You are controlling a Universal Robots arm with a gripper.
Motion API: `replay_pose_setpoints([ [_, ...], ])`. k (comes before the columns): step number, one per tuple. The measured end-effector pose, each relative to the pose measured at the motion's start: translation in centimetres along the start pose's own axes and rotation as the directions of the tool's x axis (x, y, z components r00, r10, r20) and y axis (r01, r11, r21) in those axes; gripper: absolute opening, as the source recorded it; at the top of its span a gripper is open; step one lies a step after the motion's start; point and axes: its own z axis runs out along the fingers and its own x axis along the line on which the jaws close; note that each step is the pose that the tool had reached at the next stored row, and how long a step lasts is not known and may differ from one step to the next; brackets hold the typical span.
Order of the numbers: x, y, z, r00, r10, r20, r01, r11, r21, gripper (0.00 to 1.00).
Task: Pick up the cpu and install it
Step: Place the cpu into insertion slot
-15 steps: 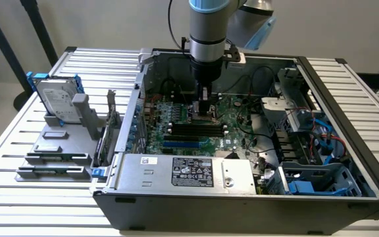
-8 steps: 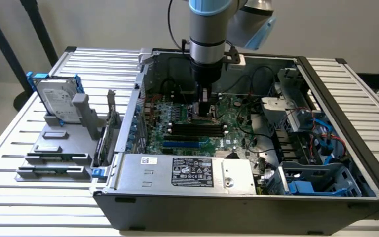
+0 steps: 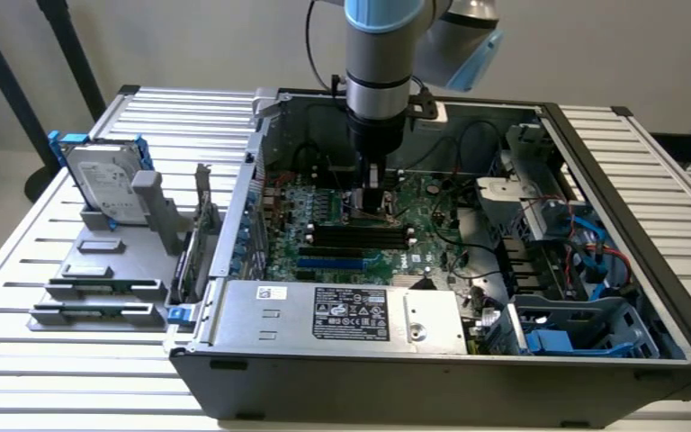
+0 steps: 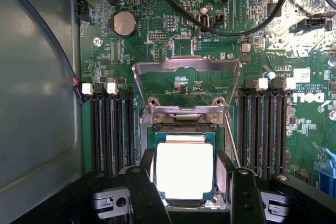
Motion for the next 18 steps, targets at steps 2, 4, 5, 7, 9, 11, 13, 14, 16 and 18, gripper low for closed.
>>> replay_pose_setpoints([
  [2,0.0,0.01,0.07,1.0,0.001,0.0001,-0.001,1.0,0.0,0.55],
  [4,-0.01,0.01,0.13,1.0,0.001,0.0005,-0.001,1.0,0.0003,0.55],
  [5,-0.01,0.02,0.16,1.0,0.001,0.0007,-0.001,1.0,0.0005,0.55],
  [7,-0.01,0.03,0.21,1.0,0.001,0.0016,-0.001,1.0,0.0011,0.55],
  [9,-0.01,0.03,0.26,1.0,0.001,0.0038,-0.001,1.0,0.0021,0.55],
  [11,-0.02,0.05,0.33,1.0,0.001,0.0049,-0.001,1.0,0.0027,0.55],
  [13,-0.02,0.07,0.37,1.0,0.001,0.0054,-0.001,1.0,0.0033,0.55],
  [14,-0.02,0.08,0.4,1.0,0.001,0.0056,-0.001,1.0,0.0037,0.55],
  [16,-0.02,0.09,0.45,1.0,0.001,0.0057,-0.001,1.0,0.004,0.55],
  [18,-0.03,0.1,0.5,1.0,0.001,0.0057,-0.001,1.0,0.0041,0.55],
])
